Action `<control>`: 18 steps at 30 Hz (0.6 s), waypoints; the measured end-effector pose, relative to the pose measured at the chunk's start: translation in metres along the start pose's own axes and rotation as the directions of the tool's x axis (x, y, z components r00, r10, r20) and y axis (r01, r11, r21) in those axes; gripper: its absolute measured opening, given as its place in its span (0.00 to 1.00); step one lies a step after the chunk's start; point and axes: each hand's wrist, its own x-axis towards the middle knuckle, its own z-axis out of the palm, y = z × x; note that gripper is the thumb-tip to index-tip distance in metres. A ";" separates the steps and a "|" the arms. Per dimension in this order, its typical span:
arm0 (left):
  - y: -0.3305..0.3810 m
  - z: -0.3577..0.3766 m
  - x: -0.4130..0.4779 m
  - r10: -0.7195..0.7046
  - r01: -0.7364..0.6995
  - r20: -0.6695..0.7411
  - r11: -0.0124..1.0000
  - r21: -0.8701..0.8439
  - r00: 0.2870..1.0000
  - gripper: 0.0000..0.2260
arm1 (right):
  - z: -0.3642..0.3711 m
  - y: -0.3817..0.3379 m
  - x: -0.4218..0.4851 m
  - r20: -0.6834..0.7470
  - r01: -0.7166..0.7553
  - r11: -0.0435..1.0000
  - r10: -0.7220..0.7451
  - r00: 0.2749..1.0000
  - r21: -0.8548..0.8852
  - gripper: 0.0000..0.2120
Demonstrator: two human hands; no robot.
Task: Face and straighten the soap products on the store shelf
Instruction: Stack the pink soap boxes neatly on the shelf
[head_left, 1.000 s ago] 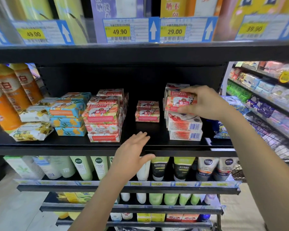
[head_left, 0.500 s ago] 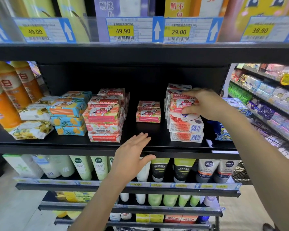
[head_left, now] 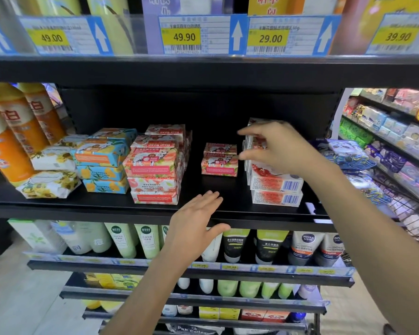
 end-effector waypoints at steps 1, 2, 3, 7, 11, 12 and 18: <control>0.000 0.000 0.000 0.003 -0.003 -0.006 1.000 -0.004 1.000 0.32 | 0.003 -0.012 0.004 0.051 0.024 0.999 -0.026 0.998 0.032 0.30; 0.000 0.000 0.000 0.007 -0.007 -0.010 1.000 -0.007 1.000 0.32 | 0.008 -0.022 0.009 0.111 0.046 0.997 -0.053 0.992 0.063 0.30; 0.000 0.000 0.000 0.010 -0.011 -0.015 1.000 -0.009 1.000 0.32 | 0.012 -0.029 0.015 0.179 0.052 0.996 -0.065 0.982 0.074 0.31; -0.002 0.004 0.000 0.036 -0.038 -0.064 0.999 -0.029 0.997 0.31 | 0.029 -0.044 0.046 0.429 0.017 0.996 0.021 0.903 -0.085 0.30; -0.002 0.007 -0.001 0.042 -0.040 -0.089 0.999 0.020 0.995 0.30 | 0.045 -0.040 0.074 0.435 -0.013 0.954 0.148 0.888 -0.298 0.35; -0.003 0.008 -0.002 0.044 -0.041 -0.100 0.998 0.037 0.994 0.29 | 0.048 -0.039 0.077 0.436 -0.023 0.946 0.170 0.884 -0.322 0.35; -0.002 0.008 -0.001 0.062 -0.053 -0.124 0.996 0.074 0.990 0.29 | 0.062 -0.038 0.083 0.433 -0.046 0.925 0.220 0.874 -0.377 0.33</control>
